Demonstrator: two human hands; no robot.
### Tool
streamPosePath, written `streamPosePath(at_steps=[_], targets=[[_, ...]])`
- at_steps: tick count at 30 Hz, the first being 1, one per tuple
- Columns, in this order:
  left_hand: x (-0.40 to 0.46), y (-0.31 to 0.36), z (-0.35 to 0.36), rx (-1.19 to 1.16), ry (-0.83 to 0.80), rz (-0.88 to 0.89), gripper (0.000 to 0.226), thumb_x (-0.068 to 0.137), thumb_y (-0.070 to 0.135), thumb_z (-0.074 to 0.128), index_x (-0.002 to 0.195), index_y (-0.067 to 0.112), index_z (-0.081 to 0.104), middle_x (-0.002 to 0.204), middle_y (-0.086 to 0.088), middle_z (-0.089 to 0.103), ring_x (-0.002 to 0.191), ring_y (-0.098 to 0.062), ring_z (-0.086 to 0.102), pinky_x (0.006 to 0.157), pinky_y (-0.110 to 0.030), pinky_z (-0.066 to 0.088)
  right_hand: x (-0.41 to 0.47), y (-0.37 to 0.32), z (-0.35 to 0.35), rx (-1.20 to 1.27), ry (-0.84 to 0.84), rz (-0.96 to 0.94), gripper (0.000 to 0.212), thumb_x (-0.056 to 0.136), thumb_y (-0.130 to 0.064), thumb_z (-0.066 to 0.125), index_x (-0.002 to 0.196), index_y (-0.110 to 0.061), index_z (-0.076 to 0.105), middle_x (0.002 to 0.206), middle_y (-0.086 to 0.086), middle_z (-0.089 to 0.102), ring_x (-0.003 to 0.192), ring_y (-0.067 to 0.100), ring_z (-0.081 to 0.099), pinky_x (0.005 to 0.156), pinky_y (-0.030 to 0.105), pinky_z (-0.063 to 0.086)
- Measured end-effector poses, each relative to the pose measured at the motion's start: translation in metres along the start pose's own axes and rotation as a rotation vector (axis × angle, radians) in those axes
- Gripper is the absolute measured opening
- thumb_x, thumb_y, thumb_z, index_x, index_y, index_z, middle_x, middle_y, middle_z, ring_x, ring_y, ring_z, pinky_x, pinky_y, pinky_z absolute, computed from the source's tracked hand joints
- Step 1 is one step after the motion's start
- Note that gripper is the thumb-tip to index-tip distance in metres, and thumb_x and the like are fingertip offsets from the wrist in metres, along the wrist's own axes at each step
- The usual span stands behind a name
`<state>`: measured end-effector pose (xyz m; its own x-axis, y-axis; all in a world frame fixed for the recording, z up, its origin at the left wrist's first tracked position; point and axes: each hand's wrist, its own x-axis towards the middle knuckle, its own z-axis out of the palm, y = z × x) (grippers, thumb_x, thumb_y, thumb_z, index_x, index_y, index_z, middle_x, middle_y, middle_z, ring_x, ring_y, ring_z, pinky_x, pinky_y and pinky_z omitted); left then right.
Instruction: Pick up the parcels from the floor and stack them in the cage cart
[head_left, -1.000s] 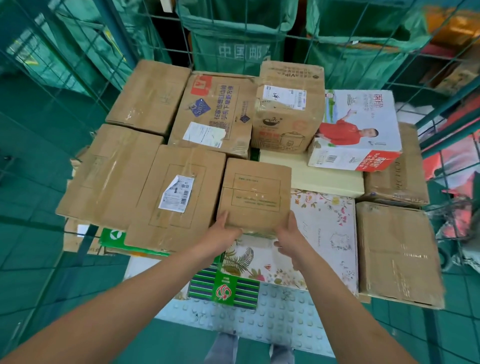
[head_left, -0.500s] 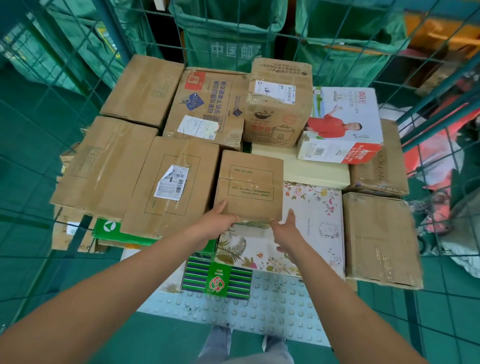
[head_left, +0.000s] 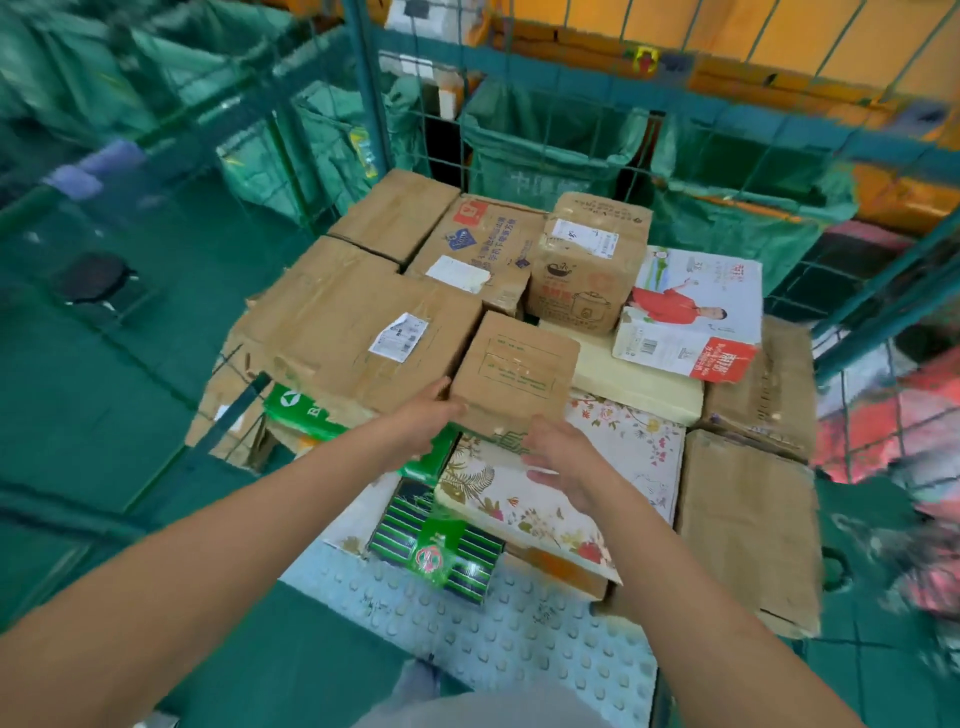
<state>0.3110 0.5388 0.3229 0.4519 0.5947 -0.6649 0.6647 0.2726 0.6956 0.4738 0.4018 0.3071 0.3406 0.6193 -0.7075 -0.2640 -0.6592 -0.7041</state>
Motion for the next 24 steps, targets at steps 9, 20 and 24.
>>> streamPosePath(at_steps=[9,20,24], targets=[[-0.12,-0.091,0.013,-0.263,0.25,-0.131,0.064,0.1,0.033,0.063,0.157,0.038,0.033,0.151,-0.003,0.05,0.129,-0.025,0.053,0.101,-0.036,0.048,-0.046,0.029,0.052,-0.094,-0.294,-0.027,0.043,0.105,-0.05,0.052,0.133,-0.018,0.058,0.115,0.0,0.066,0.101,0.02,0.064,0.08,0.03,0.054],[-0.254,-0.227,-0.018,-0.582,0.553,-0.244,0.052,0.105,0.031,0.057,0.153,0.029,0.039,0.146,0.003,0.049,0.125,-0.023,0.052,0.101,-0.035,0.047,-0.096,0.091,0.18,-0.435,-0.65,0.002,0.035,0.102,-0.052,0.055,0.115,-0.02,0.064,0.12,0.004,0.066,0.105,0.022,0.062,0.104,0.04,0.051],[-0.306,-0.287,-0.029,-0.709,0.669,-0.301,0.052,0.102,0.036,0.06,0.151,0.031,0.042,0.14,0.006,0.048,0.123,-0.023,0.053,0.109,-0.039,0.047,-0.118,0.114,0.243,-0.576,-0.738,0.006,0.035,0.102,-0.05,0.058,0.117,-0.019,0.064,0.12,0.005,0.066,0.102,0.021,0.063,0.098,0.037,0.051]])
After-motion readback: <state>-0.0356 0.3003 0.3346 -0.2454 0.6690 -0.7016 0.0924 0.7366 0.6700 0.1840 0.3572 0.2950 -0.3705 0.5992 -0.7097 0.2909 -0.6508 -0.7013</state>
